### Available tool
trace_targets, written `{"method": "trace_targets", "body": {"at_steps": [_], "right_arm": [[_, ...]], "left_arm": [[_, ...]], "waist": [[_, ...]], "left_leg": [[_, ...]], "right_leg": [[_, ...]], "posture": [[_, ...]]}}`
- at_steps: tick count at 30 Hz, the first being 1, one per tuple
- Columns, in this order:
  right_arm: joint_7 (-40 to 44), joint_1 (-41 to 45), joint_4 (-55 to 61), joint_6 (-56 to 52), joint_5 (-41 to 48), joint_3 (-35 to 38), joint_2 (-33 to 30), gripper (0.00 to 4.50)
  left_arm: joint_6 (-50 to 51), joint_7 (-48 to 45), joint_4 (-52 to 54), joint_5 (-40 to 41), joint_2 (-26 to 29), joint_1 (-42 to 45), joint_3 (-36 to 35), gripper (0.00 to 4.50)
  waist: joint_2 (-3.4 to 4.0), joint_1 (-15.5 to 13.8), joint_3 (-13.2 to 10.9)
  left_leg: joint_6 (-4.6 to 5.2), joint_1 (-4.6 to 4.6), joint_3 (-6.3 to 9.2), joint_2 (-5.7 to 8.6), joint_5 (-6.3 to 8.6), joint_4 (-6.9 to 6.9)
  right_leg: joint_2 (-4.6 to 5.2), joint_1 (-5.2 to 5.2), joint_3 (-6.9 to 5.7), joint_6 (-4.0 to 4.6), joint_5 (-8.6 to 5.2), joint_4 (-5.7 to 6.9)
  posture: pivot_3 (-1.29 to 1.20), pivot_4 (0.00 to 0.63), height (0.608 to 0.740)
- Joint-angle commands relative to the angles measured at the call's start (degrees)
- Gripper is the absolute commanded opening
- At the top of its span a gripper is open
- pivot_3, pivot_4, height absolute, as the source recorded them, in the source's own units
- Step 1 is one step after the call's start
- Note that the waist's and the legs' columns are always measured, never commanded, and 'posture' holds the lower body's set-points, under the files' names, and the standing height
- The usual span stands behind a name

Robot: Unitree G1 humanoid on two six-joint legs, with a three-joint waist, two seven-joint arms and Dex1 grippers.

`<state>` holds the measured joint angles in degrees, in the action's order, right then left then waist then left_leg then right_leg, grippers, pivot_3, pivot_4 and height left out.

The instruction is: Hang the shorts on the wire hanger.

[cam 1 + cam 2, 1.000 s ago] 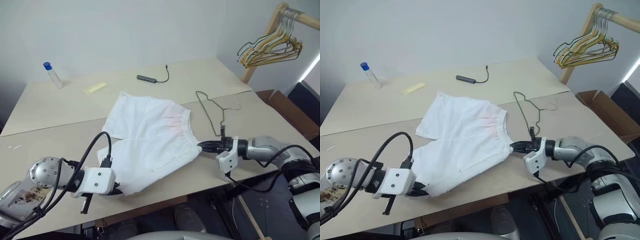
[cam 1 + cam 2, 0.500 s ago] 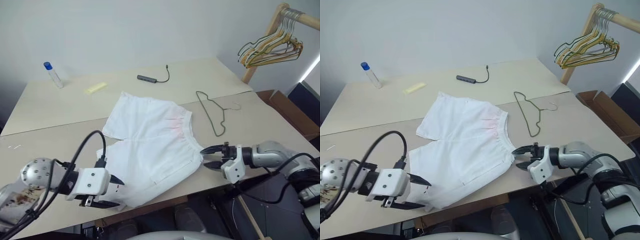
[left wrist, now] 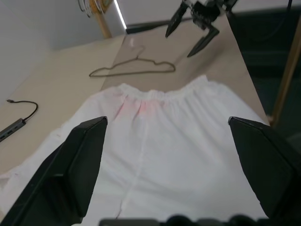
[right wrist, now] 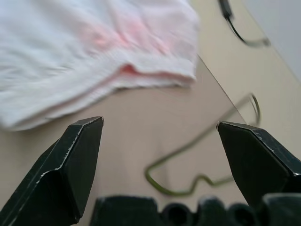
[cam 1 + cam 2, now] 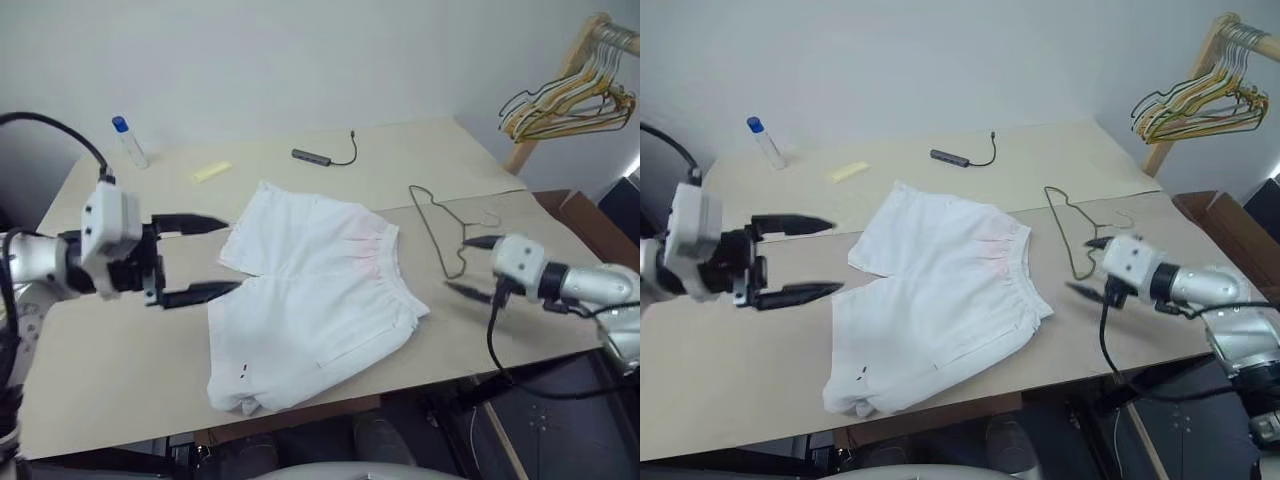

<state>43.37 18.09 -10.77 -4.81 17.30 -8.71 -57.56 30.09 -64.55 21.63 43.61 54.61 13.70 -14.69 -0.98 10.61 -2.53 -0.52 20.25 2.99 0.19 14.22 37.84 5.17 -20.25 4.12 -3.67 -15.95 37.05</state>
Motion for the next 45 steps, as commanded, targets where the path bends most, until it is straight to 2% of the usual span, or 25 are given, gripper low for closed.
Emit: {"method": "trace_targets", "body": {"at_steps": [1,3,5,10,11,13,18,22,24,25,28,33,36,39,42,45], "right_arm": [[-5.93,6.23,-1.91,-16.38,-1.07,2.17,4.02,4.5],[-8.99,11.52,-6.05,-25.39,-2.6,1.99,7.32,4.5],[-11.65,16.48,-12.05,-29.88,-5.3,1.39,10.39,4.5],[-11.49,27.31,-29.75,-32.82,-11.58,-1.52,16.44,4.5],[-11.51,29.09,-33.61,-32.8,-12.68,-1.89,17.63,4.32],[-11.71,31.4,-39.19,-31.96,-14.58,-2.23,19.32,3.91],[-11.62,34.07,-47.61,-29.84,-17.18,-1.47,21.75,2.29],[-10.83,34.67,-49.04,-29.14,-18.28,-0.88,21.89,0.81],[-11.01,34.41,-47.54,-29.21,-18.37,-0.2,21.33,0.18],[-11.18,34.3,-46.93,-29.23,-18.41,0.13,21.17,0.03],[-11.5,32.57,-41.94,-28.31,-18.91,0.94,19.98,0.03],[-13.78,22.92,-23.5,-20.33,-22.23,1.66,15.06,0.03],[-19.61,13.54,-11.87,-0.01,-29.71,0.4,8.37,0.03],[-24.97,8.16,-7.48,19.37,-39.16,-2.15,0.56,0.03],[-32.32,7.86,-8.22,32.67,-48.11,-3.75,-4.32,0.03],[-39.76,9.83,-9.99,40.22,-54.79,-4.27,-6.04,0.03]], "left_arm": [[3.78,3.42,0.41,3.01,-2.65,5.02,2.48,4.48],[5.88,4.89,0.02,3.94,-4.7,7.86,4.24,4.48],[6.65,4.85,-0.39,4.02,-6.34,10.1,5.89,4.48],[6.48,3.94,-1.9,2.18,-8.59,13.0,9.13,4.48],[6.38,3.97,-2.14,1.89,-8.8,13.16,9.41,4.5],[6.31,3.97,-2.42,1.61,-9.09,13.26,9.61,4.5],[6.32,4.22,-2.19,0.97,-9.58,12.37,9.75,4.5],[6.27,4.11,-1.78,0.58,-9.67,11.55,9.9,4.5],[6.0,3.97,-2.34,0.17,-9.92,11.79,10.17,4.5],[5.91,3.94,-2.65,-0.02,-10.08,11.99,10.29,4.5],[5.57,4.06,-3.88,-0.84,-10.94,13.06,10.88,4.5],[4.63,4.13,-7.2,-2.86,-13.12,15.88,12.29,4.5],[4.88,5.07,-11.27,-4.33,-15.04,19.31,13.36,4.5],[5.64,5.63,-15.64,-5.47,-16.75,23.12,14.17,4.5],[6.95,4.35,-20.39,-6.42,-17.47,27.34,15.37,4.5],[6.54,1.2,-23.99,-8.32,-17.15,30.24,17.52,4.5]], "waist": [[0.0,-0.14,0.0],[0.0,-0.11,-0.01],[0.02,-0.08,0.0],[0.02,0.15,0.0],[0.01,0.37,0.0],[0.01,0.66,0.0],[0.0,1.4,0.0],[0.0,1.42,0.01],[0.0,1.38,0.01],[0.0,1.37,0.01],[0.0,1.37,0.0],[0.02,1.4,-0.01],[0.02,1.37,-0.01],[0.07,2.21,-0.05],[0.04,3.58,-0.06],[0.03,5.56,-0.07]], "left_leg": [[0.0,0.01,-0.01,0.04,0.0,0.0],[0.0,0.0,-0.03,0.06,0.0,0.02],[0.0,0.0,-0.04,0.09,0.0,0.03],[0.0,0.1,-0.08,0.12,0.0,0.02],[0.0,0.11,-0.09,0.12,0.0,0.02],[0.0,0.1,-0.1,0.13,0.0,0.03],[0.0,0.08,-0.01,0.15,0.0,0.03],[0.0,0.03,0.02,0.13,0.0,0.03],[-0.01,0.03,0.02,0.14,0.0,0.03],[-0.01,0.04,0.03,0.14,0.0,0.03],[-0.01,0.05,0.03,0.14,0.0,0.03],[-0.01,0.17,0.05,0.21,0.0,0.03],[-0.01,0.21,0.04,0.22,0.0,0.03],[-0.02,0.29,-0.13,0.33,0.0,0.04],[-0.03,0.26,-0.18,0.33,0.0,0.05],[-0.03,0.19,-0.16,0.31,0.0,0.04]], "right_leg": [[-0.01,-0.02,0.0,0.0,0.0,0.0],[-0.04,0.0,0.01,0.01,0.01,0.0],[-0.04,-0.01,0.02,0.0,0.02,0.0],[-0.04,-0.12,0.0,0.01,0.02,-0.04],[-0.05,-0.12,0.0,0.01,0.02,-0.04],[-0.04,-0.1,-0.03,0.02,0.02,-0.03],[-0.01,-0.04,-0.03,-0.01,0.03,-0.04],[-0.04,0.0,-0.04,-0.01,0.03,-0.03],[-0.03,0.01,-0.05,-0.02,0.03,-0.04],[-0.03,0.01,-0.07,-0.01,0.03,-0.04],[-0.02,0.0,-0.06,-0.02,0.02,-0.05],[0.04,-0.11,-0.07,-0.1,-0.02,-0.04],[0.04,-0.14,-0.08,-0.14,-0.04,-0.05],[0.13,-0.22,-0.08,-0.67,-0.35,-0.04],[0.12,-0.15,-0.02,-0.68,-0.35,-0.06],[0.09,-0.12,-0.01,-0.67,-0.35,-0.08]], "posture": [[-0.17,0.0,0.74],[-0.17,0.0,0.74],[-0.17,0.0,0.74],[-0.18,0.0,0.74],[-0.18,0.0,0.74],[-0.18,0.0,0.74],[-0.15,0.0,0.74],[-0.15,0.0,0.74],[-0.16,0.0,0.74],[-0.16,0.0,0.74],[-0.16,0.0,0.74],[-0.2,0.0,0.74],[-0.23,0.0,0.74],[-0.26,0.0,0.74],[-0.29,0.0,0.74],[-0.31,0.0,0.74]]}}
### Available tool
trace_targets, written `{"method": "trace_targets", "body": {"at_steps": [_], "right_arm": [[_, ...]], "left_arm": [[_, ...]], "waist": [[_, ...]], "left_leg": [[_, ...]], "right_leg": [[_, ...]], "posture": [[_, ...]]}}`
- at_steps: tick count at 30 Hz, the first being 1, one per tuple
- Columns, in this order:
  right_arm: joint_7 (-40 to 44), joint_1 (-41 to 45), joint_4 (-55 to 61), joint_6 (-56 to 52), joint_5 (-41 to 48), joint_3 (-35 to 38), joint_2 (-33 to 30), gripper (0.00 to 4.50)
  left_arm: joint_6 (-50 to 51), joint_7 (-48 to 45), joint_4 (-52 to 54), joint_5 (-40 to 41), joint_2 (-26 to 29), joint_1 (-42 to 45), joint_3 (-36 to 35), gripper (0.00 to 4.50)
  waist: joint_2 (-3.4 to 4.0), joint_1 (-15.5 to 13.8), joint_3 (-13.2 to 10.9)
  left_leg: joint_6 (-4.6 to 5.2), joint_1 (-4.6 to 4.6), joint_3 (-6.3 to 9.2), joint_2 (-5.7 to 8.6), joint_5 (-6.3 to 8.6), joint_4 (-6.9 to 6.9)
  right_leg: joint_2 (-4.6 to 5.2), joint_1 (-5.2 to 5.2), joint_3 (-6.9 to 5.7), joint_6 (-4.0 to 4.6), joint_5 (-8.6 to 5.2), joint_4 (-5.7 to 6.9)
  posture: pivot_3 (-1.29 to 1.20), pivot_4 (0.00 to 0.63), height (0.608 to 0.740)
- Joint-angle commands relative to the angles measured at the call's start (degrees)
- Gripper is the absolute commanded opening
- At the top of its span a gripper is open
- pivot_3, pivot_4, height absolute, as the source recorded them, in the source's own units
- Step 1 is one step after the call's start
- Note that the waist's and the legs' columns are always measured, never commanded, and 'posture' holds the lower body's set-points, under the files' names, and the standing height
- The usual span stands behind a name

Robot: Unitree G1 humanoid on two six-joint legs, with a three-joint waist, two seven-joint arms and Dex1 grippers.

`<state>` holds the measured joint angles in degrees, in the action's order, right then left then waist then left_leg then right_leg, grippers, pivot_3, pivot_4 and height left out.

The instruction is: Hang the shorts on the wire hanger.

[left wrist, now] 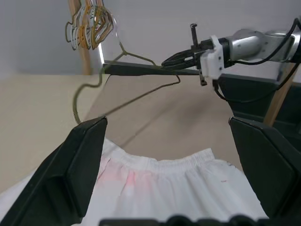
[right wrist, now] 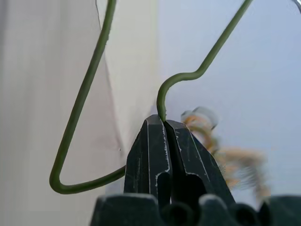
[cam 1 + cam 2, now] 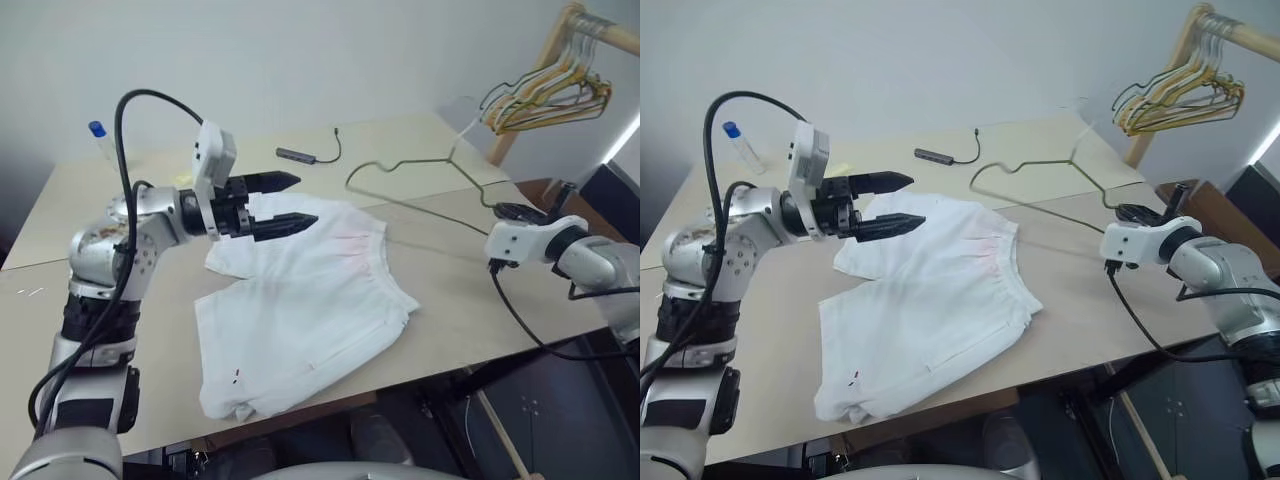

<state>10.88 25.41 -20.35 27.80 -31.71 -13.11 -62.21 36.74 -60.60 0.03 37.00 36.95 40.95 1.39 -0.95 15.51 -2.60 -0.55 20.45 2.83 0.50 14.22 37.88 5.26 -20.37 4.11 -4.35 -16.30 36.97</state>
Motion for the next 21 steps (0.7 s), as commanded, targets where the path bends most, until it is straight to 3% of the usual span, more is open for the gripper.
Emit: {"method": "trace_targets", "body": {"at_steps": [1,5,18,21], "right_arm": [[-9.35,3.17,-0.64,8.97,-7.61,0.23,-1.51,0.03],[-13.26,5.42,-0.25,13.3,-10.48,1.48,-0.98,0.03],[-11.93,9.95,5.06,14.48,-11.95,2.52,1.14,0.03],[-11.92,10.31,5.17,14.37,-12.44,2.53,1.25,0.0]], "left_arm": [[-0.51,-3.59,-3.38,-2.44,0.44,3.66,2.05,4.5],[-1.09,-5.08,-7.81,-6.15,-1.06,6.84,5.29,4.5],[-3.96,-10.07,-16.47,-19.19,-5.74,12.2,16.26,4.5],[-4.21,-11.01,-15.93,-20.08,-6.04,11.8,16.68,3.96]], "waist": [[-0.01,1.32,0.0],[-0.02,3.44,-0.01],[-0.13,7.42,-0.08],[-0.15,7.6,-0.1]], "left_leg": [[0.0,0.0,0.01,0.0,0.0,0.0],[0.0,-0.02,0.14,0.05,0.0,0.0],[0.01,-0.16,0.3,0.13,0.0,0.0],[0.01,-0.16,0.31,0.13,0.0,0.0]], "right_leg": [[0.0,0.02,-0.01,0.0,0.0,0.0],[0.06,0.05,0.06,0.01,0.01,0.0],[0.15,0.25,0.05,-0.05,0.01,0.01],[0.16,0.25,0.06,-0.06,0.01,0.01]], "posture": [[-0.32,0.0,0.74],[-0.33,0.0,0.74],[-0.33,0.0,0.74],[-0.33,0.0,0.74]]}}
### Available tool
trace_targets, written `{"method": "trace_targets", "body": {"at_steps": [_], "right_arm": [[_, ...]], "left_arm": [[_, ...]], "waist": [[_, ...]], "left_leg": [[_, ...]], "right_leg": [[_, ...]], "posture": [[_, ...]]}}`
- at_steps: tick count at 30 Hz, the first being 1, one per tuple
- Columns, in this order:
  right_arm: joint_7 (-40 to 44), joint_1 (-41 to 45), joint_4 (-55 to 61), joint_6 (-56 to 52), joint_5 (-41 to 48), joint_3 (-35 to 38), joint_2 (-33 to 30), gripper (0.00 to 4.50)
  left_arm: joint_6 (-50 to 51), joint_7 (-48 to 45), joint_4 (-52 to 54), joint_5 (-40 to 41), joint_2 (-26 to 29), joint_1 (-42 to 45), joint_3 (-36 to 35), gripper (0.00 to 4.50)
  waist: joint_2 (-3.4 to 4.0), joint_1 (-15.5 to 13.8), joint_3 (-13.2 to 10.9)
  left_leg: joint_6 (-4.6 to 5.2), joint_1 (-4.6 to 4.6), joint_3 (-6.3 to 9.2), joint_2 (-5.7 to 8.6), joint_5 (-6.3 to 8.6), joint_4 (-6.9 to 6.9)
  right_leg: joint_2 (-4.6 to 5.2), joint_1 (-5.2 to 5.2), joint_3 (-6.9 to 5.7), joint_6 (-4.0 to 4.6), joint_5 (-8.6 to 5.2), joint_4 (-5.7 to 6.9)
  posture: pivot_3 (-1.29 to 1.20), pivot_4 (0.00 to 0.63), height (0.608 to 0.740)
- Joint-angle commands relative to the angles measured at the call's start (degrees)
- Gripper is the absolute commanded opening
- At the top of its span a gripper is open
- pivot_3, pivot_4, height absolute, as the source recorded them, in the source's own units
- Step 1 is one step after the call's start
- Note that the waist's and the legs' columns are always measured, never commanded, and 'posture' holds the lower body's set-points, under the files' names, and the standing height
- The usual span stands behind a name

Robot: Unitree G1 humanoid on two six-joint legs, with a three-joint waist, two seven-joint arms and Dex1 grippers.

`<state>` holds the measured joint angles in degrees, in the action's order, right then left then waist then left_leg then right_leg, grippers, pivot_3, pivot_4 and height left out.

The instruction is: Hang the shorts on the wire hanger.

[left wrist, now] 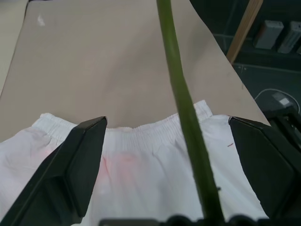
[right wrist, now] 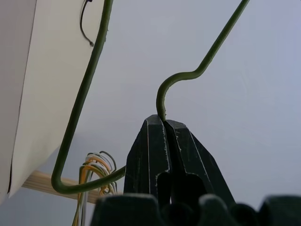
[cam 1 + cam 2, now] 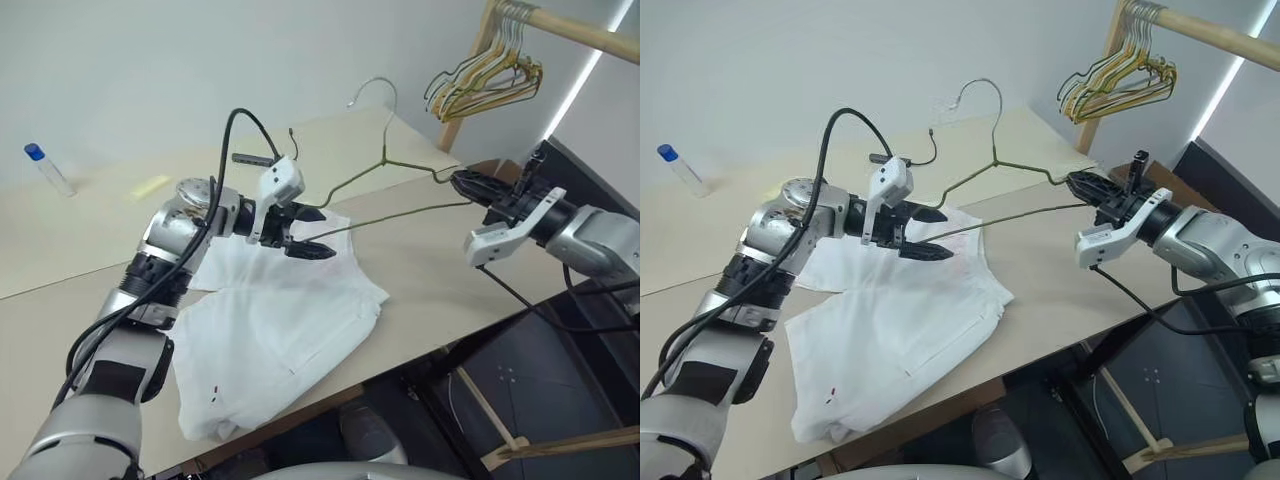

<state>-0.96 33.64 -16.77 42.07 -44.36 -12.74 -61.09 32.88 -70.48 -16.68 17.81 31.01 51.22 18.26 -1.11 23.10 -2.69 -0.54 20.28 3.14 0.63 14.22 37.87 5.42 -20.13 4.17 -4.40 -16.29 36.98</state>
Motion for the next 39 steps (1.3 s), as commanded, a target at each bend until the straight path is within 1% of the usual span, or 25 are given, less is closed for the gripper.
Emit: {"method": "trace_targets", "body": {"at_steps": [1,4,9,12,15,17,18,20,23,24,25,26,28,29,31,33,35,39], "right_arm": [[-0.05,2.11,1.63,0.13,0.15,2.2,0.15,0.0],[0.02,2.05,1.79,0.13,0.04,2.34,0.23,0.0],[-0.26,2.23,1.62,-0.37,-0.25,2.54,0.56,0.0],[-0.3,2.51,1.61,-0.27,-0.34,2.58,0.75,0.0],[0.61,2.68,1.51,0.17,1.08,2.67,1.0,0.0],[0.31,2.7,1.29,0.86,1.57,2.82,1.1,0.55],[1.4,2.6,0.91,2.61,3.39,2.55,0.83,0.8],[3.24,2.4,0.0,5.91,6.94,2.09,0.57,1.5],[8.43,1.8,-0.76,9.89,15.66,1.87,0.09,2.57],[12.23,1.22,-0.45,9.75,21.4,1.65,-0.12,2.98],[15.88,0.56,0.33,8.62,27.32,1.54,-0.21,3.09],[20.46,-0.3,2.02,5.64,34.43,1.65,-0.2,3.52],[31.62,-2.1,6.92,-4.41,49.47,2.27,-0.6,3.93],[37.12,-2.96,10.06,-11.87,57.11,2.95,-1.01,4.36],[45.55,-3.73,14.86,-25.02,69.09,4.65,-1.91,4.43],[51.58,-2.76,17.19,-36.5,76.16,5.88,-2.62,4.43],[56.15,-0.17,16.96,-44.74,78.12,5.64,-2.54,4.43],[63.79,6.75,13.52,-57.03,74.44,2.09,-1.5,4.43]], "left_arm": [[0.24,-0.59,0.98,-0.83,-0.35,1.43,-0.65,3.61],[0.26,-0.43,1.07,-0.61,-0.57,1.18,-1.76,2.66],[1.47,0.19,2.06,-0.35,0.02,0.44,-2.88,0.92],[1.85,0.33,3.16,-0.44,0.69,-0.27,-3.39,0.03],[2.42,1.55,4.72,-1.26,1.77,-1.15,-3.71,0.03],[2.43,1.41,5.24,-1.07,2.25,-1.56,-4.01,0.0],[2.73,1.87,5.91,-0.9,2.78,-1.97,-4.65,0.0],[3.11,2.42,6.87,-0.64,3.71,-2.61,-5.55,0.0],[2.16,2.26,8.58,-1.48,5.92,-4.09,-5.57,0.0],[1.96,2.35,9.07,-1.69,6.59,-4.55,-5.61,0.0],[1.72,2.54,9.38,-1.95,7.07,-4.82,-5.61,0.0],[0.93,2.52,9.68,-2.29,7.64,-5.18,-5.62,0.0],[-0.66,2.32,10.4,-2.82,8.5,-5.87,-5.72,0.0],[-2.05,2.14,10.86,-3.27,9.0,-6.34,-5.64,0.0],[-4.74,1.59,12.04,-4.09,9.95,-7.37,-5.39,0.0],[-8.32,0.75,13.24,-4.66,10.68,-8.62,-5.56,0.0],[-9.26,0.13,14.39,-3.9,10.92,-9.42,-6.32,0.0],[-10.11,-0.37,15.8,-3.41,11.02,-10.19,-7.04,0.0]], "waist": [[-0.01,-0.02,-0.01],[-0.01,-0.09,0.0],[-0.01,-0.07,-0.01],[-0.01,-0.06,-0.01],[-0.01,-0.12,-0.01],[-0.01,-0.19,-0.01],[-0.01,-0.23,-0.01],[-0.02,-0.21,-0.01],[-0.05,-0.24,-0.03],[-0.04,-0.24,-0.03],[-0.08,-0.35,-0.05],[-0.12,-0.57,-0.06],[-0.19,-0.76,-0.1],[-0.21,-0.92,-0.11],[-0.22,-1.42,-0.12],[-0.21,-2.19,-0.11],[-0.21,-3.13,-0.11],[-0.18,-5.33,-0.11]], "left_leg": [[0.0,0.0,0.0,0.02,0.0,0.0],[0.0,0.0,0.01,0.05,0.0,0.0],[0.0,0.01,0.02,0.08,0.0,0.0],[0.0,0.0,0.03,0.1,0.0,0.0],[0.0,0.0,0.05,0.09,0.0,0.0],[0.0,0.0,0.06,0.1,0.0,0.0],[0.0,0.0,0.06,0.13,0.0,0.0],[0.01,0.0,0.07,0.17,0.0,0.0],[0.01,0.01,0.07,0.21,0.0,0.0],[0.01,0.0,0.07,0.22,0.0,0.0],[0.01,0.0,0.07,0.23,0.0,0.0],[0.01,0.0,0.09,0.26,0.0,0.0],[0.01,-0.01,0.12,0.27,0.0,0.0],[0.01,0.01,0.14,0.27,0.0,0.0],[0.01,0.0,0.15,0.28,0.0,0.0],[0.01,-0.01,0.16,0.28,0.0,0.0],[0.02,-0.01,0.19,0.25,0.0,0.01],[0.02,0.03,0.17,0.23,0.0,0.01]], "right_leg": [[0.03,0.0,0.0,-0.01,0.0,0.0],[0.07,0.0,0.0,-0.03,0.01,0.01],[0.1,0.0,0.0,-0.04,0.0,0.01],[0.12,0.0,0.0,-0.05,0.01,0.02],[0.11,0.0,0.0,-0.05,0.01,0.04],[0.13,0.01,0.0,-0.04,0.01,0.03],[0.16,0.01,0.0,-0.03,0.02,0.04],[0.2,0.01,0.0,-0.03,0.03,0.04],[0.24,0.02,0.0,-0.01,0.05,0.04],[0.25,0.04,0.0,-0.02,0.05,0.04],[0.26,0.04,0.0,-0.02,0.05,0.04],[0.28,0.08,-0.02,-0.04,0.05,0.03],[0.3,0.13,-0.05,-0.05,0.05,0.02],[0.31,0.14,-0.05,-0.06,0.06,0.01],[0.33,0.17,-0.06,-0.08,0.08,0.0],[0.35,0.16,-0.06,-0.06,0.1,0.0],[0.36,0.15,-0.09,-0.05,0.11,0.0],[0.44,-0.01,-0.06,-0.12,0.07,0.03]], "posture": [[-0.33,0.0,0.74],[-0.33,0.0,0.74],[-0.33,0.0,0.74],[-0.32,0.0,0.74],[-0.32,0.0,0.74],[-0.31,0.0,0.74],[-0.3,0.0,0.74],[-0.29,0.0,0.74],[-0.27,0.0,0.74],[-0.27,0.0,0.74],[-0.26,0.0,0.74],[-0.26,0.0,0.74],[-0.24,0.0,0.74],[-0.24,0.0,0.74],[-0.23,0.0,0.74],[-0.23,0.0,0.74],[-0.23,0.0,0.74],[-0.21,0.0,0.74]]}}
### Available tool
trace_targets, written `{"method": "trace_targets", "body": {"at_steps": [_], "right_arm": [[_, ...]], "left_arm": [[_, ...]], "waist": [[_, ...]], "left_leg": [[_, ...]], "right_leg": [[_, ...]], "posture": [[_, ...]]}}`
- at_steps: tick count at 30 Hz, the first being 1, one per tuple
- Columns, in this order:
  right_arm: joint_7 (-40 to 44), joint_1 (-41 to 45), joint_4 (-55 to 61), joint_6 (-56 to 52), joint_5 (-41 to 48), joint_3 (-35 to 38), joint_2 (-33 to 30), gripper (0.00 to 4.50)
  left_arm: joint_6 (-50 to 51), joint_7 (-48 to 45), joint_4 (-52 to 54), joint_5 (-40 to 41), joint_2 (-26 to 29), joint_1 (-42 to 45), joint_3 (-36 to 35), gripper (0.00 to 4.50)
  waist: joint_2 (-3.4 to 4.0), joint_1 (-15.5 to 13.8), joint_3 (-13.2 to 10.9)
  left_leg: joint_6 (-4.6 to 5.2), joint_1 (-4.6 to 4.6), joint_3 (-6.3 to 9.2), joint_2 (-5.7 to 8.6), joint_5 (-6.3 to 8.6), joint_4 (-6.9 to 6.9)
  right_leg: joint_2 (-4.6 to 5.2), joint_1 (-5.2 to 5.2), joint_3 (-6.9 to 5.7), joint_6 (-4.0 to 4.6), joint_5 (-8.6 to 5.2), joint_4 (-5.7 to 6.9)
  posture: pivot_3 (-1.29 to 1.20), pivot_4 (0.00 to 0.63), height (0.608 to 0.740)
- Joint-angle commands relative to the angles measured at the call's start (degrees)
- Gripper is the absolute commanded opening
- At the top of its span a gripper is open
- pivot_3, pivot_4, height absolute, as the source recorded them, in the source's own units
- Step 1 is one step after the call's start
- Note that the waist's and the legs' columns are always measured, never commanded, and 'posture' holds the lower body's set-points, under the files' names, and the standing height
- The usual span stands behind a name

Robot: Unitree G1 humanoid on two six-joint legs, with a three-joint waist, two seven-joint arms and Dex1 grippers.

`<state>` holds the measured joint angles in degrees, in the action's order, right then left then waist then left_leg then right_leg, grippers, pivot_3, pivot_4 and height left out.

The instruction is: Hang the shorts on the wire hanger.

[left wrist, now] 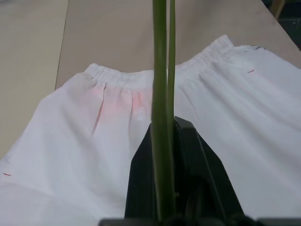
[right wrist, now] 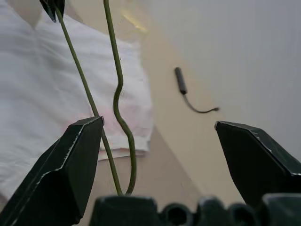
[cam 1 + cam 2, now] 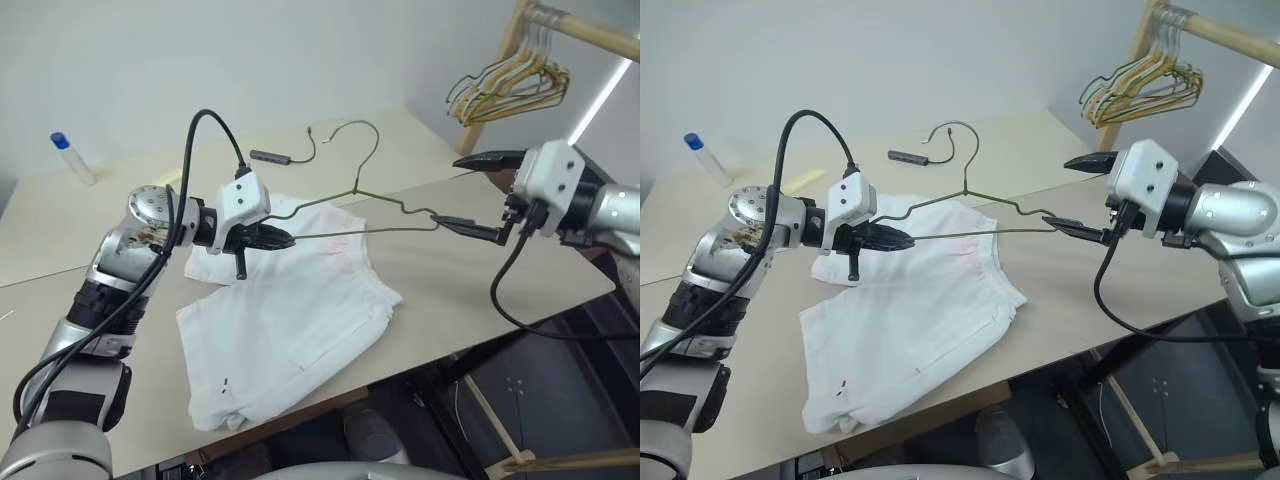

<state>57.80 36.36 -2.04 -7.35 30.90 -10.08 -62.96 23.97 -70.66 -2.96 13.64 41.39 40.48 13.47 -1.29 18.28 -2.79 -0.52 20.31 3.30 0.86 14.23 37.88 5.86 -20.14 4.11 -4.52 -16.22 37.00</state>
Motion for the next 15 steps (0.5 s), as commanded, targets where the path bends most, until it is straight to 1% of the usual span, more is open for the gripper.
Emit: {"method": "trace_targets", "body": {"at_steps": [1,6,9,11,14,15], "right_arm": [[6.95,5.2,-2.1,-9.12,-1.29,-1.05,0.89,4.43],[14.77,10.52,-5.19,-13.76,-8.19,-5.49,3.3,4.43],[16.83,12.83,-7.61,-13.76,-12.28,-7.29,5.83,4.43],[18.13,13.91,-8.72,-13.28,-14.14,-7.67,7.39,4.43],[20.25,15.94,-10.28,-13.51,-17.5,-9.5,9.48,4.43],[20.79,16.14,-10.61,-13.19,-18.5,-9.96,10.15,4.27]], "left_arm": [[-1.19,-0.22,2.36,0.77,0.65,0.47,-2.37,0.0],[-1.06,-0.71,3.61,1.25,0.57,0.34,-3.07,0.0],[-0.99,-1.05,3.98,1.3,0.47,0.4,-3.13,0.0],[-0.85,-1.09,4.09,1.22,0.39,0.47,-3.1,0.0],[-0.62,-1.05,4.24,1.15,0.13,0.68,-2.89,0.0],[-0.54,-1.06,4.35,1.17,0.02,0.75,-2.8,0.0]], "waist": [[0.01,-1.28,0.0],[0.03,-3.71,0.01],[0.05,-4.86,0.02],[0.05,-5.21,0.02],[0.06,-5.53,0.02],[0.05,-5.58,0.02]], "left_leg": [[0.0,0.02,0.0,0.01,0.0,0.0],[0.03,0.38,0.0,0.1,0.01,0.0],[0.03,0.78,0.0,0.18,0.01,0.13],[0.04,1.02,0.01,0.19,0.0,0.22],[0.04,1.08,0.02,0.22,0.0,0.22],[0.04,1.09,0.02,0.24,0.0,0.23]], "right_leg": [[0.01,-0.04,-0.01,0.0,0.0,0.0],[0.12,-0.43,-0.04,0.18,0.1,0.01],[0.22,-0.86,-0.04,0.17,0.12,0.12],[0.22,-1.1,-0.06,0.18,0.15,0.19],[0.25,-1.14,-0.09,0.18,0.16,0.19],[0.27,-1.14,-0.09,0.18,0.16,0.19]], "posture": [[-0.21,0.0,0.74],[-0.2,0.0,0.74],[-0.2,0.0,0.74],[-0.19,0.0,0.74],[-0.19,0.0,0.74],[-0.19,0.0,0.74]]}}
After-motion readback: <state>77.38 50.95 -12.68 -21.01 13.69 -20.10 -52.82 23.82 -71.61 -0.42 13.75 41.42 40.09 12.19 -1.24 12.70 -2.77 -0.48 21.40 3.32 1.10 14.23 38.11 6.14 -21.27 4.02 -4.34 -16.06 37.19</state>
